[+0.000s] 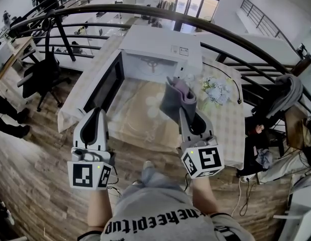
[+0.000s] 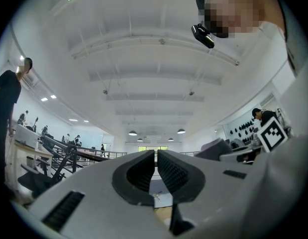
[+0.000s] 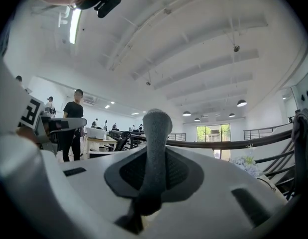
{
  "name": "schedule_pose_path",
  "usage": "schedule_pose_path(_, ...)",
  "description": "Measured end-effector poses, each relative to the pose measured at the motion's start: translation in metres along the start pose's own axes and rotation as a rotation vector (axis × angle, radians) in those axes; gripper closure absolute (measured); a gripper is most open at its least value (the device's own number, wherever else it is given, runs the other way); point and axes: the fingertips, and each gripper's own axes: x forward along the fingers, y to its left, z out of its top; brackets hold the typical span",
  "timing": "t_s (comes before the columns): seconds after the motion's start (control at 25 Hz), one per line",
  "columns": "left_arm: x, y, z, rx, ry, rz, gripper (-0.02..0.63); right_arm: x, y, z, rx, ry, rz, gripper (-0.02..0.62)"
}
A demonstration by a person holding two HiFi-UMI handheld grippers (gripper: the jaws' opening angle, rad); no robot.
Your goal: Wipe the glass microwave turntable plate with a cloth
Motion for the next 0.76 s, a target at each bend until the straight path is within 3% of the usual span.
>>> schedule_pose_path(0.76,0.0069,0.0028,-0.0038,-0.01,0.004,0.009,0.591,0.0091,-0.0023,0.001,0.01,-0.002,0.002,0.545)
